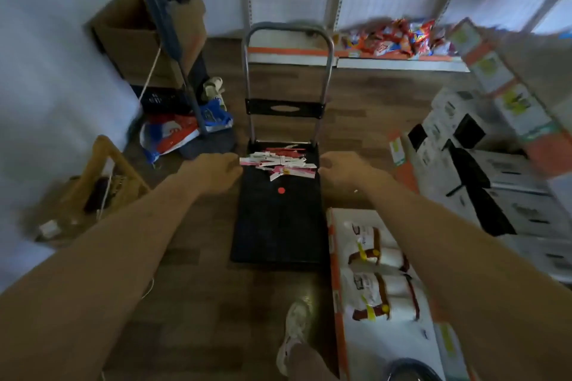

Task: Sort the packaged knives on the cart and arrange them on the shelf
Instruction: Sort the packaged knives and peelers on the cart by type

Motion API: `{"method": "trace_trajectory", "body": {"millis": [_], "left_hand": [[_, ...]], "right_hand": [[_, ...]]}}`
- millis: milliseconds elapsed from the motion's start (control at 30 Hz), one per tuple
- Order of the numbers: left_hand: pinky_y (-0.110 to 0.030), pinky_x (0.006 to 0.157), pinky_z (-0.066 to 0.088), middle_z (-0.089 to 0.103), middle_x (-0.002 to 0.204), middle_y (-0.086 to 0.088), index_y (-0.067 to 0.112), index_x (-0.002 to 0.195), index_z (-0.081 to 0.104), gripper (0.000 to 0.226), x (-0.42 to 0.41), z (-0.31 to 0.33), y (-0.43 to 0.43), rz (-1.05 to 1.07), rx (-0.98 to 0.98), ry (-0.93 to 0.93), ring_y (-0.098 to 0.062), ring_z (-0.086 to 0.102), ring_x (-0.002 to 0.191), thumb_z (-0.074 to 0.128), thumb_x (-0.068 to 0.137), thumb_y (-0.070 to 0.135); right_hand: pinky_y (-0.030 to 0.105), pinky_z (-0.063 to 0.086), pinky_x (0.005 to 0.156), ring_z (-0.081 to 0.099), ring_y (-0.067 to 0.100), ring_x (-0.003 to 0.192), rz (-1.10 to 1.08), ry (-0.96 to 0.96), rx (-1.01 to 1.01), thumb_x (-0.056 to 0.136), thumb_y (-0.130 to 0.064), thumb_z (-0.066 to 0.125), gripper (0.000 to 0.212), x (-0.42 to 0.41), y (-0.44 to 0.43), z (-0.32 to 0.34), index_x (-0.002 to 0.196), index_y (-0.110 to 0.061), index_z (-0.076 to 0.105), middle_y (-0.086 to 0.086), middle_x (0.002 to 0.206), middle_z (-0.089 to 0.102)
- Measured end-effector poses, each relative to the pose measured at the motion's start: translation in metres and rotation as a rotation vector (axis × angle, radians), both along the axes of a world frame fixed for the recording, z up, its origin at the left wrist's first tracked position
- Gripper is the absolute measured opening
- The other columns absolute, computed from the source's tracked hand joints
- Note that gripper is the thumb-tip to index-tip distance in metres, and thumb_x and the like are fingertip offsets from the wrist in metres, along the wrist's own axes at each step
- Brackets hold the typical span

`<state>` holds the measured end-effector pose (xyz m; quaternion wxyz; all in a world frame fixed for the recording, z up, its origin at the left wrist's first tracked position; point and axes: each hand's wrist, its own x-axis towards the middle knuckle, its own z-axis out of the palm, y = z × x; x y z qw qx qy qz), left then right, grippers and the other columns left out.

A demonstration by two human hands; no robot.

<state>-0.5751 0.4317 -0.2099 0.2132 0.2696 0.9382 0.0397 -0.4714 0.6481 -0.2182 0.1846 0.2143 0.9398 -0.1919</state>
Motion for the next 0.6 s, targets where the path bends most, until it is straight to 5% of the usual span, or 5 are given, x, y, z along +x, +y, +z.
{"method": "trace_trajectory", "body": {"millis": [400, 600], "left_hand": [[-0.043, 0.111, 0.032, 0.036, 0.150, -0.004, 0.022, 0.145, 0.030, 0.050, -0.126, -0.165, 0.092, -0.028, -0.164, -0.261, -0.026, 0.037, 0.135, 0.034, 0.098, 0.040], [-0.038, 0.110, 0.033, 0.044, 0.141, -0.015, 0.006, 0.137, 0.042, 0.042, -0.205, -0.217, 0.134, -0.094, -0.222, -0.343, -0.030, 0.043, 0.130, 0.037, 0.099, 0.025]], "right_hand": [[0.034, 0.036, 0.106, 0.041, 0.029, 0.131, -0.094, -0.196, -0.149, 0.098, -0.027, 0.042, 0.048, -0.103, 0.074, -0.172, 0.141, -0.007, 0.037, 0.015, 0.142, 0.044], [0.036, 0.032, 0.110, 0.038, 0.029, 0.133, -0.309, -0.209, -0.254, 0.098, -0.028, 0.041, 0.048, -0.152, 0.068, -0.225, 0.142, -0.010, 0.035, 0.013, 0.145, 0.040]]}}
